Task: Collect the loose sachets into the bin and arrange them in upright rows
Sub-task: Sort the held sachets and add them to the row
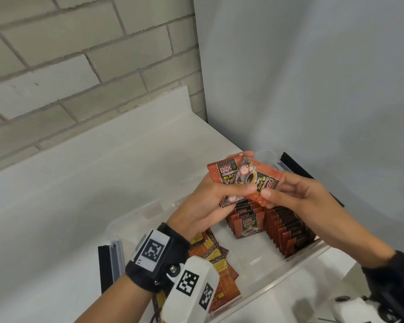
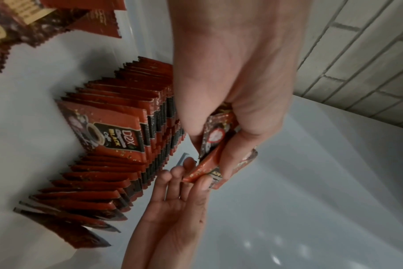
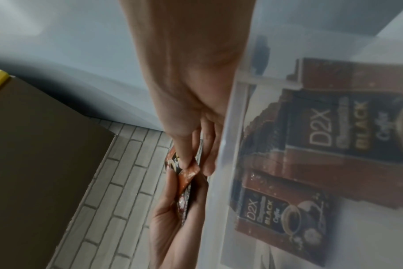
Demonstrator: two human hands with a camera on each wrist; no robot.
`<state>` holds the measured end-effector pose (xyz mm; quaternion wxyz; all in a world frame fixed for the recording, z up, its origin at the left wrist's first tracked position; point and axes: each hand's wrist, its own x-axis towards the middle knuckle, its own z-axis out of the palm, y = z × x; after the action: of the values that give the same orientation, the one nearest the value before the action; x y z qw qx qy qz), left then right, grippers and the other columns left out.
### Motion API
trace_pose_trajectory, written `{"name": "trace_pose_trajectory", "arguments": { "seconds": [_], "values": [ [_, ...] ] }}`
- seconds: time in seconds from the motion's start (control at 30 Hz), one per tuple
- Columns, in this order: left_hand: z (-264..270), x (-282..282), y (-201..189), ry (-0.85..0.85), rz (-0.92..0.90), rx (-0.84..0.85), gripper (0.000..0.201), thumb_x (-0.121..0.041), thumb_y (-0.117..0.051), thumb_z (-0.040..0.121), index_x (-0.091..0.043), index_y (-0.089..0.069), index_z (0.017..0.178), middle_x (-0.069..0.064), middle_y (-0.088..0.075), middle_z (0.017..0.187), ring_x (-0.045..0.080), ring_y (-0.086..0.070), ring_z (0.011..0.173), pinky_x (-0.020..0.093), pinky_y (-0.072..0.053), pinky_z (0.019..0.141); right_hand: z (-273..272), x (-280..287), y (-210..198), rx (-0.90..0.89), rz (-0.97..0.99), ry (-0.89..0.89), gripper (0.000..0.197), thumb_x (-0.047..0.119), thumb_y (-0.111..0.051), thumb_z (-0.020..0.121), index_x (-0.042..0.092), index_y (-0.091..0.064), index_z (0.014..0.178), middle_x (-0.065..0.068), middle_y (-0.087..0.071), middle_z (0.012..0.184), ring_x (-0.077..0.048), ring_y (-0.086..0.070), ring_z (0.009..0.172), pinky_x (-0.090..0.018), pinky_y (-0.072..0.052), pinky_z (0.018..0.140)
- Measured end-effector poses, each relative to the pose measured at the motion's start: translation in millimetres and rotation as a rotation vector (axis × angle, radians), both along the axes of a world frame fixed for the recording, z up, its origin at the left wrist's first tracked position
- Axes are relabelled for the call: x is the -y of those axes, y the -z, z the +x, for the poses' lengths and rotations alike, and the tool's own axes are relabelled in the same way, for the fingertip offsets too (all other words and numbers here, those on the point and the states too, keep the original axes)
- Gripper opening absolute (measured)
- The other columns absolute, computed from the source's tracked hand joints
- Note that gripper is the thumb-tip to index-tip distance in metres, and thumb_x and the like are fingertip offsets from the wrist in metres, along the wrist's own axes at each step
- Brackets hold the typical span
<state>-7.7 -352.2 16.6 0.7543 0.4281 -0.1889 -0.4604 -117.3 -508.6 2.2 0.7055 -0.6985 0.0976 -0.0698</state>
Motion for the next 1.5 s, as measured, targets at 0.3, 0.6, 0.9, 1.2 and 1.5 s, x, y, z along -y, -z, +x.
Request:
{"name": "trace_pose_trajectory", "arguments": {
  "seconds": [0.3,0.6,0.9,1.2,1.5],
  "values": [
    [6,1,-7,-0.163,-0.025,-0.182,0.029,-0.014,-0.060,0.081,-0.011,-0.063,0.110,0.009,-0.063,0.091,0.019,-0.066,0.081,0.030,-0.056,0.076,-2,6,2,0.045,0.021,-0.025,0.018,0.030,-0.067,0.081,0.023,-0.065,0.098,-0.006,-0.070,0.084,-0.014,-0.064,0.074,-0.022,-0.051,0.074],
    [8,1,-9,-0.290,-0.045,-0.288,0.025,-0.012,-0.059,0.083,-0.005,-0.064,0.106,0.009,-0.061,0.078,0.017,-0.060,0.072,0.024,-0.055,0.065,-5,-6,0,0.034,-0.681,-0.303,0.013,0.024,-0.065,0.087,0.030,-0.067,0.099,0.032,-0.064,0.093,0.001,-0.062,0.081,-0.010,-0.046,0.068],
    [9,0,-6,-0.288,-0.034,-0.323,0.027,-0.012,-0.061,0.083,-0.004,-0.063,0.109,0.009,-0.061,0.083,0.017,-0.059,0.077,0.025,-0.055,0.070,-3,-7,25,0.198,-1.084,-0.191,0.024,0.010,-0.084,0.068,0.020,-0.068,0.082,0.010,-0.061,0.089,-0.008,-0.057,0.083,-0.027,-0.056,0.070],
    [8,-2,-7,-0.257,-0.029,-0.310,0.035,-0.010,-0.053,0.083,-0.003,-0.058,0.117,0.010,-0.061,0.084,0.018,-0.059,0.077,0.025,-0.053,0.073,-1,-12,23,0.221,-1.168,-0.225,0.034,0.004,-0.089,0.056,0.019,-0.067,0.077,0.004,-0.067,0.084,-0.014,-0.065,0.079,-0.018,-0.046,0.072],
    [10,-2,-4,-0.232,-0.039,-0.271,0.034,-0.005,-0.049,0.080,-0.004,-0.062,0.111,0.011,-0.064,0.081,0.018,-0.064,0.073,0.025,-0.056,0.071,1,-11,26,0.192,-1.131,-0.216,0.035,-0.001,-0.088,0.057,0.018,-0.069,0.079,0.002,-0.067,0.087,-0.015,-0.063,0.081,-0.016,-0.041,0.074]
  ]
}}
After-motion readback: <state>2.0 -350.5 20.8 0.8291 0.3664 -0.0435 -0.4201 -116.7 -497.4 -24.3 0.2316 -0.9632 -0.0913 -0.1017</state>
